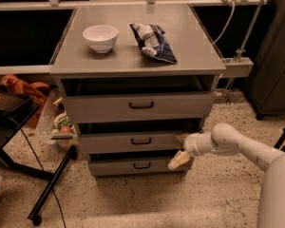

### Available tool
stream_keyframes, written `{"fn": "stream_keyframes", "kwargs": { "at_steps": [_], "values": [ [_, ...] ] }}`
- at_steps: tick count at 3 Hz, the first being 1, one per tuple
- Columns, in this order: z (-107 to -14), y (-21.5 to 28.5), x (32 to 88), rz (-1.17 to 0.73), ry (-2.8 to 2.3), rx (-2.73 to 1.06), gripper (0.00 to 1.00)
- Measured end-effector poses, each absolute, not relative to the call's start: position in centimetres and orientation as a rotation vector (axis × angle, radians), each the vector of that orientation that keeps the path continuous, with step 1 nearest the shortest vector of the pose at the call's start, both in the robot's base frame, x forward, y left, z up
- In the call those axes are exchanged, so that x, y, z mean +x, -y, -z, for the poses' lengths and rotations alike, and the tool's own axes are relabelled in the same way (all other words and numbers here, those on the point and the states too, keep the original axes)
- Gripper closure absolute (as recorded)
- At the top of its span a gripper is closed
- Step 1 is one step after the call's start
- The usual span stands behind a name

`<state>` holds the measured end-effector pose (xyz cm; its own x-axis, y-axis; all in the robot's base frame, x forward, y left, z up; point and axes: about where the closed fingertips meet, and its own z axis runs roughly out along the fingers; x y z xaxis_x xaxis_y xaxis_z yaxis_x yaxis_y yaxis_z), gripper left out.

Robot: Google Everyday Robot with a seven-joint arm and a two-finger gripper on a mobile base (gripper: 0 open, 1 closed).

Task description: Close middle drawer

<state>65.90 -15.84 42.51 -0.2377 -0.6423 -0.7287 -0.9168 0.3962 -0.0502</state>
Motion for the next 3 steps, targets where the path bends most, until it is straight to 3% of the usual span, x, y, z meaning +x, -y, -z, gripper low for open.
{"fn": "stream_keyframes", "kwargs": {
  "at_steps": [3],
  "values": [
    [-47.7,25.1,59.8,-0.538,-2.041,-1.278,0.00]
  ]
}}
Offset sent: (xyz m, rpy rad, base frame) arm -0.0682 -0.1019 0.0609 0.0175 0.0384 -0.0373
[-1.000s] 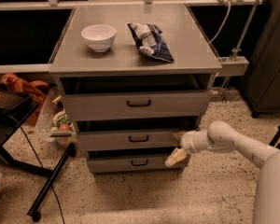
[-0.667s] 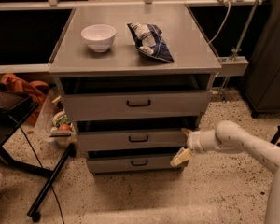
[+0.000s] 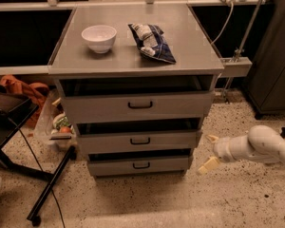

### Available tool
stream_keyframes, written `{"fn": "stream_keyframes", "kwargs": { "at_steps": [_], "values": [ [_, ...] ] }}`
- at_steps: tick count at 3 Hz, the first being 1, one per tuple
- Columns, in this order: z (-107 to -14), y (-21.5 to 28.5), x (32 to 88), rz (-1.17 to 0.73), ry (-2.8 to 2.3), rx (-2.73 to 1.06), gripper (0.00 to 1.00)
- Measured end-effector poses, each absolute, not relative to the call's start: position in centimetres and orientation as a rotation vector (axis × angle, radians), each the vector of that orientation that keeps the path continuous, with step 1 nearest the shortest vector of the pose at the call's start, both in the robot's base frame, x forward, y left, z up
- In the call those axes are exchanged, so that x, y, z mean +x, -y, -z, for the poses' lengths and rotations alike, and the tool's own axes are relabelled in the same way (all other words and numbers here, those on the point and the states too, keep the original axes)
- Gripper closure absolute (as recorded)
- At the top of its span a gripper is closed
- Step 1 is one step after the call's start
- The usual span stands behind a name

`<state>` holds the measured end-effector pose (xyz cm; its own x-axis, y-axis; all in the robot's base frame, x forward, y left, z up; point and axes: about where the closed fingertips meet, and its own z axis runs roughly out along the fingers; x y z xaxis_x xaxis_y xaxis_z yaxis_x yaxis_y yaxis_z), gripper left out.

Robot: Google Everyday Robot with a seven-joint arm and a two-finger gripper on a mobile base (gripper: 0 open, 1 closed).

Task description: Close middle drawer

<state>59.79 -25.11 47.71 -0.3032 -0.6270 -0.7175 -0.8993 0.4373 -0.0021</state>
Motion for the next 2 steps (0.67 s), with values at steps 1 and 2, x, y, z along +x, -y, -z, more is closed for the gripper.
{"fn": "stream_keyframes", "kwargs": {
  "at_steps": [1,2],
  "values": [
    [-51.35,33.53,55.22,-0.526,-2.146,-1.205,0.00],
    [-51.37,33.54,55.15,-0.528,-2.146,-1.206,0.00]
  ]
}}
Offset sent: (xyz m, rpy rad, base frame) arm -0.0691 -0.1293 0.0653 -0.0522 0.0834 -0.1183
